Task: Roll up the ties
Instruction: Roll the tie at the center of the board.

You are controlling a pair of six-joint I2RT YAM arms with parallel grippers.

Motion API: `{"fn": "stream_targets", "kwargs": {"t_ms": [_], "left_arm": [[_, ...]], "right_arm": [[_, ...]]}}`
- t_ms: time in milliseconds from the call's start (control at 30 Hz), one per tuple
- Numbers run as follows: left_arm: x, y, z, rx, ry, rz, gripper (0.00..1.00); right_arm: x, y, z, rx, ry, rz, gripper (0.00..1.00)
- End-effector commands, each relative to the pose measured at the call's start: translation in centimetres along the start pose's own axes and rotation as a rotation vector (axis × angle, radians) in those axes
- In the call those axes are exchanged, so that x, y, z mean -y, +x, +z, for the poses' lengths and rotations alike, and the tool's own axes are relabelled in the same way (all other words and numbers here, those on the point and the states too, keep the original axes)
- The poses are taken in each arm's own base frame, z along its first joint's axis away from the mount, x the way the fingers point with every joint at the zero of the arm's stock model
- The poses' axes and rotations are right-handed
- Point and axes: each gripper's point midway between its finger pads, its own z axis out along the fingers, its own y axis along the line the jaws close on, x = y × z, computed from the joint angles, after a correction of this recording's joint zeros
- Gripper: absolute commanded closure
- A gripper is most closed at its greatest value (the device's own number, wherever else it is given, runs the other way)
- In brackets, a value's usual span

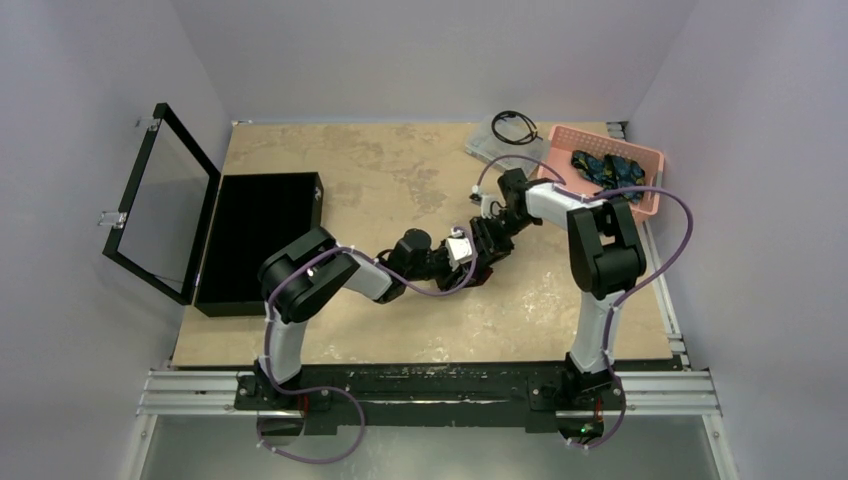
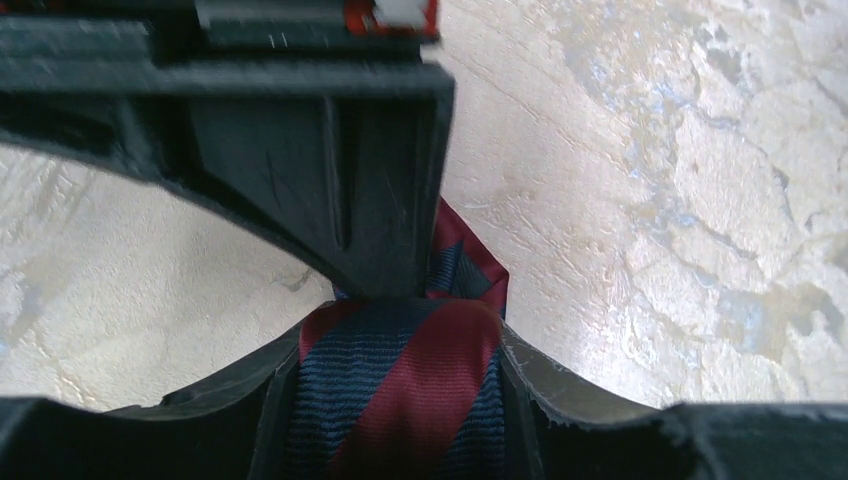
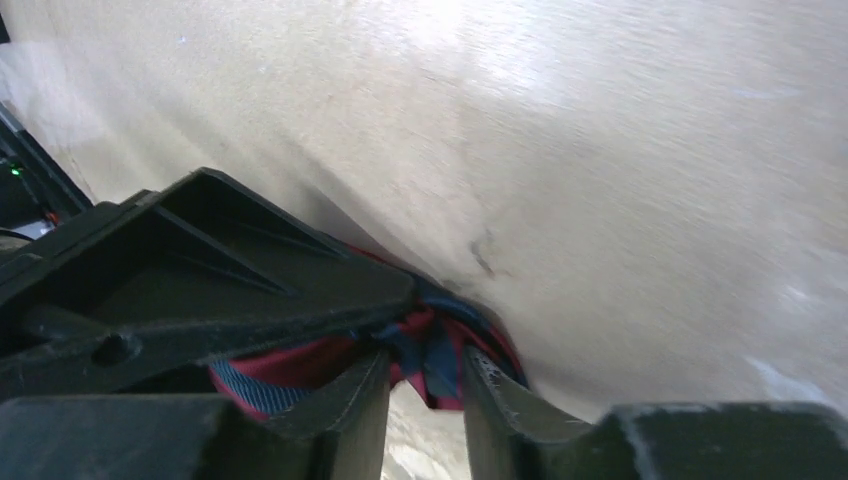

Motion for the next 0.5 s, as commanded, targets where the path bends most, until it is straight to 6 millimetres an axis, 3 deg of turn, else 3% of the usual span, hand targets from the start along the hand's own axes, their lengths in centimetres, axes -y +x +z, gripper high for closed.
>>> {"fn": "stream_targets", "kwargs": {"t_ms": [0, 100, 267, 467], "left_arm": [[1.3, 9.2, -3.2, -0.327, 0.032, 0.021, 0.77], [1.4, 9.6, -3.2, -0.348, 0.042, 0.010, 0.78], [1.6, 9.7, -3.1, -0.363, 0.057, -0.005, 0.79], [1.7, 9.6, -3.2, -0.362, 0.060, -0.006, 0.80]], "right_arm": [[2.5, -0.1, -4.0, 0.020, 0.021, 0.000, 0.59], [2.8, 0.7, -5.3, 0.032, -0.015, 0.020, 0.43], [2.3, 2.1, -4.3, 0.054, -0.081, 0.097, 0.14], [3.2, 2.4, -0.6, 0.052, -0.161, 0.223, 0.06]]}}
